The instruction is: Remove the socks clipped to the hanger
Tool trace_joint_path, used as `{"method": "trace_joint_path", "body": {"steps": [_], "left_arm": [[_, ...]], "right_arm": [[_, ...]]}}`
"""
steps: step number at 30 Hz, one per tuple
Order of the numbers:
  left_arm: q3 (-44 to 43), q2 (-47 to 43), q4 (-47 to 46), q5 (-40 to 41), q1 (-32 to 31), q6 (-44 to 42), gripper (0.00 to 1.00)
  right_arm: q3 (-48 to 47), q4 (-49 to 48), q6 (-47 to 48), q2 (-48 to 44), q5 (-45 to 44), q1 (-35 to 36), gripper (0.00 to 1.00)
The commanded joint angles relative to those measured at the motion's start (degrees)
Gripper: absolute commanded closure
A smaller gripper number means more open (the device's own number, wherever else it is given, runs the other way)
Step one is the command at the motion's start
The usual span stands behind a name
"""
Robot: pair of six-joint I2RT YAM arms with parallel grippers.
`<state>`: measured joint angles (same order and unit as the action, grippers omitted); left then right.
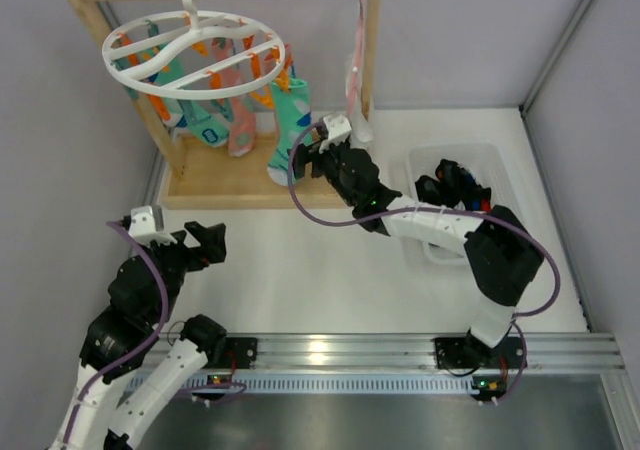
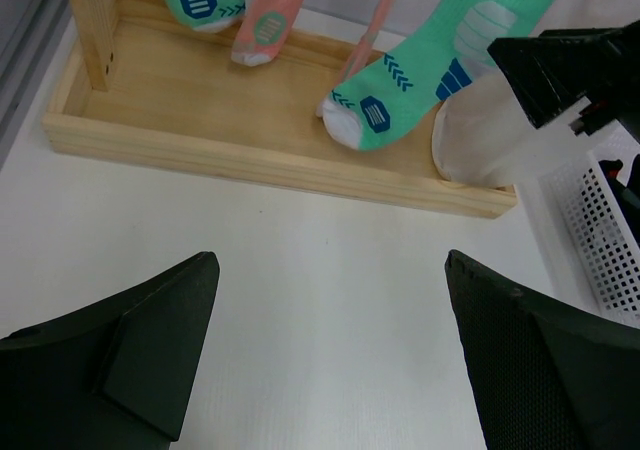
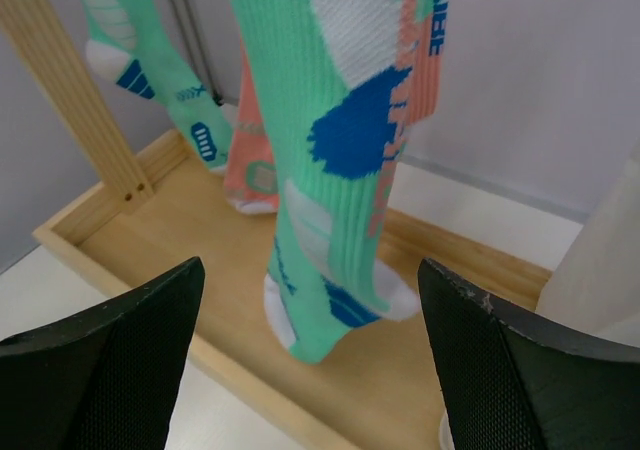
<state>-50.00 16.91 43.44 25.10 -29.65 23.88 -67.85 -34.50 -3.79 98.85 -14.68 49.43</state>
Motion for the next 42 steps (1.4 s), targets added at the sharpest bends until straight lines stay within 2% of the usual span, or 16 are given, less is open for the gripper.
{"method": "trace_joint_path", "body": {"steps": [1,5,9,13,14,15,16,18,24,27,31,34,35,39,42], "left_arm": [[0.08,0.67,-2.92,-0.41,0.29,-0.41,0.02],[0.08,0.85,-2.84,-0.67,0.29,-0.59,0.02],[-0.01,1.55,-3.01,-0.76,0.21,-0.85,0.02],[-0.19,1.99,-3.01,-1.20,0.21,-0.85,0.02],[-0.27,2.08,-3.01,-1.28,0.29,-0.94,0.02],[-0.88,2.17,-2.92,-1.28,0.21,-0.94,0.02],[-1.15,2.34,-3.01,-1.46,0.21,-0.94,0.02],[-2.20,3.04,-2.92,-2.77,0.29,-0.85,0.02],[-12.73,8.04,-2.75,-15.93,0.21,0.73,0.02],[-21.08,11.46,-2.75,-22.78,0.29,1.87,0.02],[-31.63,15.96,-2.66,-27.73,0.21,2.49,0.02],[-39.63,20.70,-0.74,-27.22,0.38,1.88,0.01],[-44.61,23.93,1.88,-26.78,0.73,1.09,0.01],[-54.04,31.33,8.74,-22.83,3.10,-0.94,0.02],[-57.13,35.37,11.31,-18.78,6.17,-2.61,0.02]], "right_arm": [[-6.49,-6.89,2.38,4.68,-1.67,-2.76,0.16],[-10.62,-8.12,3.26,9.25,3.76,-4.51,0.16],[-11.51,-11.36,5.37,12.85,9.74,-4.69,0.35],[-12.91,-13.31,4.14,14.88,17.83,-5.22,0.48],[-13.70,-13.31,2.23,15.14,20.45,-5.31,0.54],[-13.71,-13.75,1.86,15.06,21.09,-5.31,0.73],[-13.36,-14.27,1.42,14.80,20.74,-4.87,0.84],[-10.82,-16.81,0.72,12.70,19.87,-4.17,0.99],[-3.08,-17.53,3.17,4.08,11.62,1.98,1.00],[-0.44,-16.04,5.81,0.39,6.52,6.28,1.00],[0.62,-13.49,8.53,-1.55,-1.03,13.39,1.00],[-1.30,-11.12,11.52,-1.03,-5.78,18.66,1.00],[-2.10,-10.68,13.01,-0.07,-7.11,20.16,1.00],[-7.46,-7.87,17.67,3.89,-13.35,26.32,1.00],[-11.50,-6.99,18.82,7.49,-15.82,29.40,1.00]]}}
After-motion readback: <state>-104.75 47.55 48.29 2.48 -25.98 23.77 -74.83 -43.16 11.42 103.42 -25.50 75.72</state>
